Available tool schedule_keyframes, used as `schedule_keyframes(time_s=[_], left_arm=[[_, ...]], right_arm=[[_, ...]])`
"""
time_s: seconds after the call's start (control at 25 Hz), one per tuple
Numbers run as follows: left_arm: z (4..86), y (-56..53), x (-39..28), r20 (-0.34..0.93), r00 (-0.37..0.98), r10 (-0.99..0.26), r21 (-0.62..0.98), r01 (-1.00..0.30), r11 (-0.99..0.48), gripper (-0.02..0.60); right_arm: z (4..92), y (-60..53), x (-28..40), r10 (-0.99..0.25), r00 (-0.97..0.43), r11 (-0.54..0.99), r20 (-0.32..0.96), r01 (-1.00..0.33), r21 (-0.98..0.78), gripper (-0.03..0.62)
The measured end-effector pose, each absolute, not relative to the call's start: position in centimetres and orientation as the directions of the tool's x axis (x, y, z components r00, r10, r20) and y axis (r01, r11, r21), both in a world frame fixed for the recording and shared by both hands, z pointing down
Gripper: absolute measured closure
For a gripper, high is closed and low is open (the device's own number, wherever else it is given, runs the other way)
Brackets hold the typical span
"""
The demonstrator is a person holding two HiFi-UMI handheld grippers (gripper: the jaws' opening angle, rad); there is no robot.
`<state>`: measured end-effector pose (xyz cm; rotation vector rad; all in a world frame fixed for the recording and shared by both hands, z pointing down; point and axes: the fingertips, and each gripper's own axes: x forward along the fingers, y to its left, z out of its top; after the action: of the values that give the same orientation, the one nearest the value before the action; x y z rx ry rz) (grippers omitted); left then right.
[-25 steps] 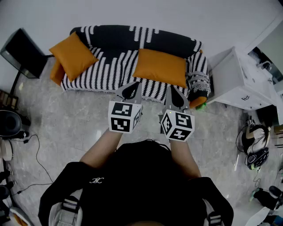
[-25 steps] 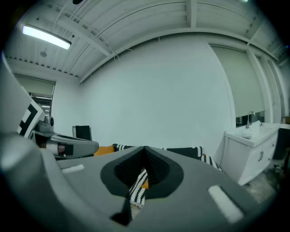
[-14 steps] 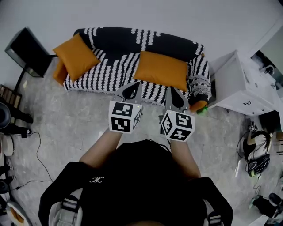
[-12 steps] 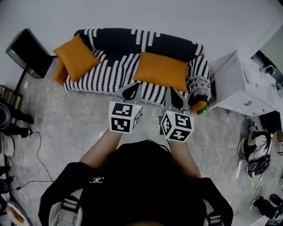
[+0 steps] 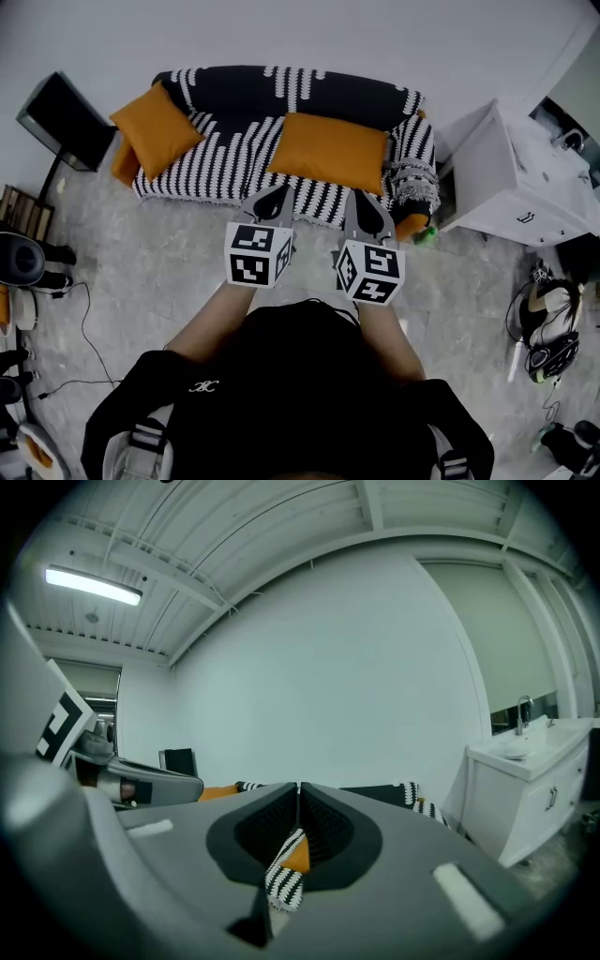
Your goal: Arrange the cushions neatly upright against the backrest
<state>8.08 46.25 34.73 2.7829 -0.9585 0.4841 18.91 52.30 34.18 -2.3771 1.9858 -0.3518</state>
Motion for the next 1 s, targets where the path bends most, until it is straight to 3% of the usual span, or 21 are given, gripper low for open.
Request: schedule_keyframes(time_s=[0.56, 1.0], left_arm=[[37.2, 48.2, 12.6, 0.404, 0.727, -0.555, 0.067, -0.629, -0.775, 0.574], [38.7, 42.0, 16.2, 0.396, 0.755, -0.523, 0.128, -0.609, -0.783, 0.575]], right_arm=[[37.2, 54.4, 22.9, -0.968, 0.128, -0.17, 0.214, -0.967, -0.189, 0.543], [38.3, 48.4, 26.2, -0.961, 0.136, -0.175, 0.243, -0.973, -0.149, 0.525]])
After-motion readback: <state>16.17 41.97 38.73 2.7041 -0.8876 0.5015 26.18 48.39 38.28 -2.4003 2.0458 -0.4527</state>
